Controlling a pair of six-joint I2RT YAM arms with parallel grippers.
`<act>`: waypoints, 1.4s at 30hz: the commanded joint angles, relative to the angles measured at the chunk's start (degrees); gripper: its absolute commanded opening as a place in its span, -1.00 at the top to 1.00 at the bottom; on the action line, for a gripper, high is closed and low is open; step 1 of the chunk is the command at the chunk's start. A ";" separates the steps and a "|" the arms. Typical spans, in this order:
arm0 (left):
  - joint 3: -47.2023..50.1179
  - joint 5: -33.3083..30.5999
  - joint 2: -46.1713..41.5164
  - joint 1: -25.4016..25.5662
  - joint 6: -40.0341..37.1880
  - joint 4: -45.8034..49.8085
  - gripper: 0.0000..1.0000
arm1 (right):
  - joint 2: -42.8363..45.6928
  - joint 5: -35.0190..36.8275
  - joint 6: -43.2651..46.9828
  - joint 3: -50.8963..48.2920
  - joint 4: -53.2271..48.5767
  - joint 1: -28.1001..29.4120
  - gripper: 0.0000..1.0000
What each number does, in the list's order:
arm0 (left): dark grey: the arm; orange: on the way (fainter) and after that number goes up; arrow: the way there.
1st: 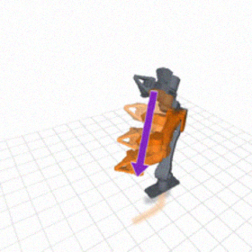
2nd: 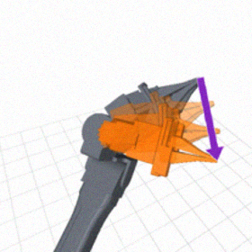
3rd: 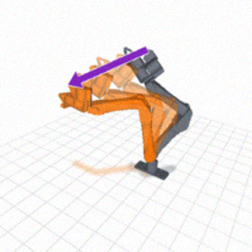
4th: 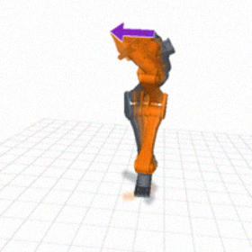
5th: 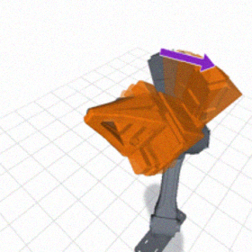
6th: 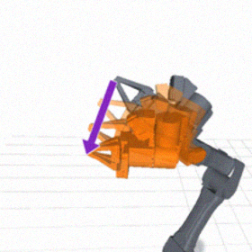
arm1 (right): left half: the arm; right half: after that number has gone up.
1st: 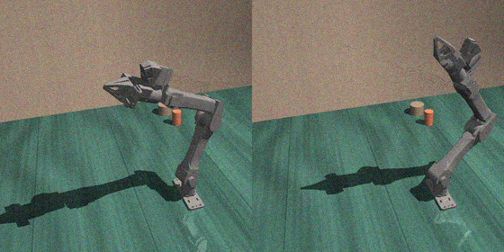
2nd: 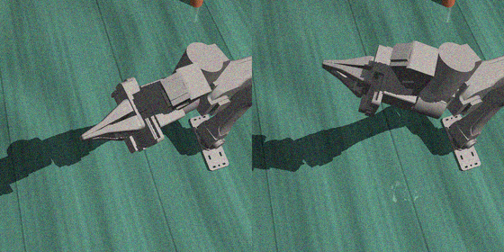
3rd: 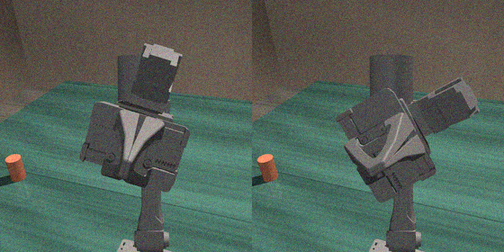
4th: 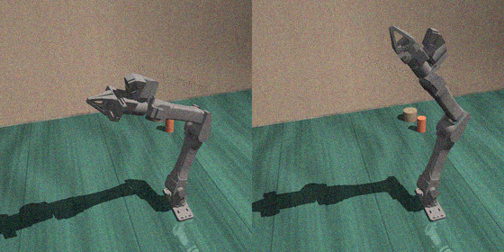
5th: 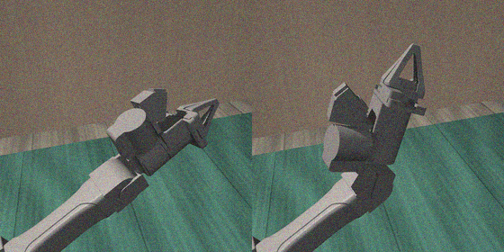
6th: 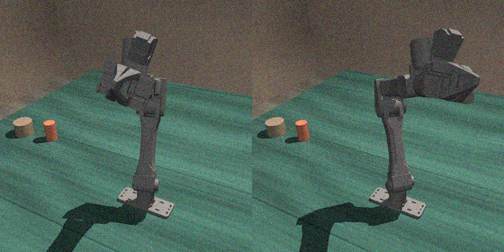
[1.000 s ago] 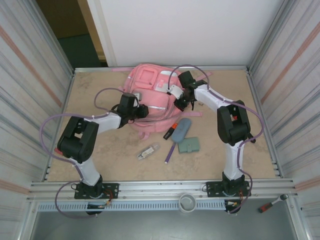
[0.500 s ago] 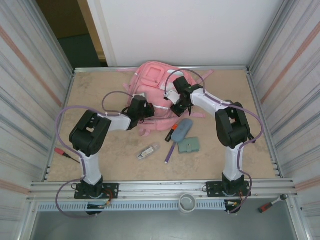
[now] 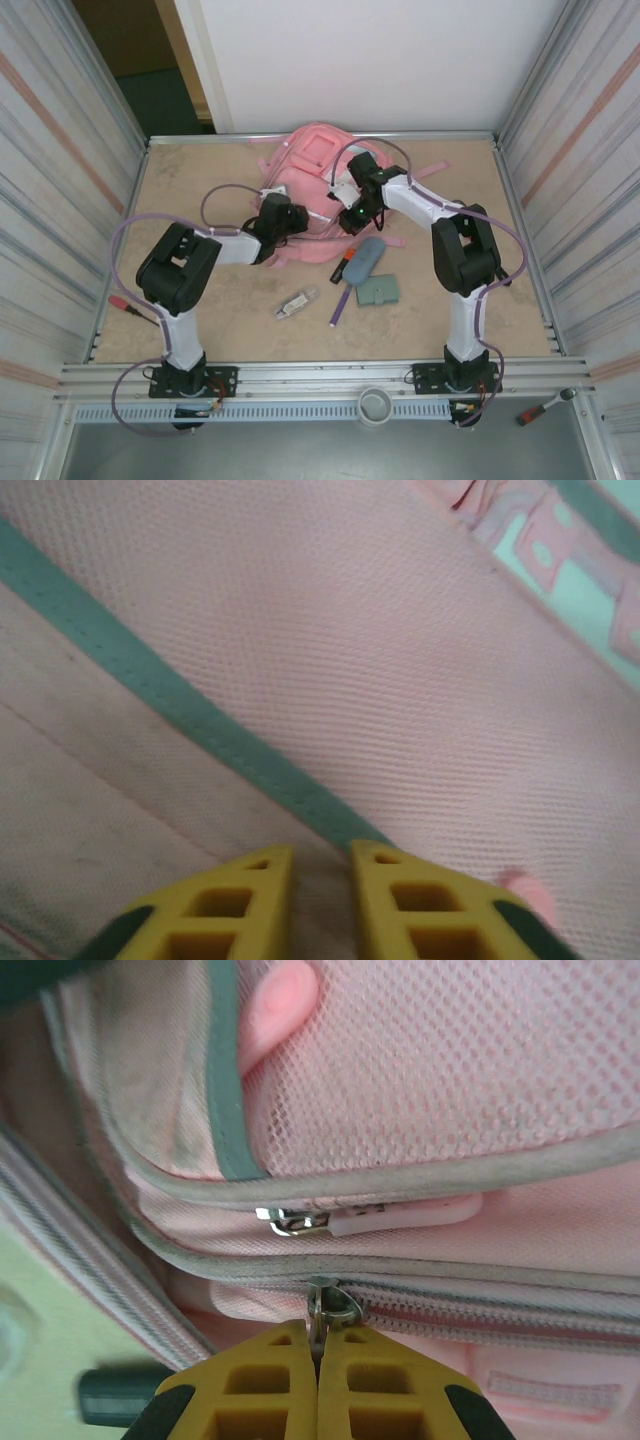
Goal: Pack the student bag
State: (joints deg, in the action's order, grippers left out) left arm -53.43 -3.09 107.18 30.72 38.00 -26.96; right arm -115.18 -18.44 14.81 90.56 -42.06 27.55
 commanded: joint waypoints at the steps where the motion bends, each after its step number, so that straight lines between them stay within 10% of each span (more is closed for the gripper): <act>1: 1.78 1.86 -3.98 0.31 -5.71 5.98 0.25 | 0.43 -13.64 -9.74 1.82 2.10 0.35 0.92; 9: 6.82 1.02 -15.98 -0.40 -9.61 14.39 0.12 | 1.72 -20.23 -29.87 -2.51 15.77 0.55 0.74; 20: 21.75 -1.19 -31.59 0.65 -5.80 15.44 0.09 | -3.96 -22.91 -33.27 5.50 14.74 4.01 0.47; 42: -6.74 2.03 -4.28 9.09 -2.24 26.71 0.26 | -7.90 -8.27 -29.75 7.79 18.28 -11.25 0.47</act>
State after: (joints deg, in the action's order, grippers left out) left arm -58.59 -0.49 102.35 39.83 33.28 -3.81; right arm -121.36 -28.05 -14.83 96.86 -24.01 15.81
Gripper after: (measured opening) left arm 0.367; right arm 0.266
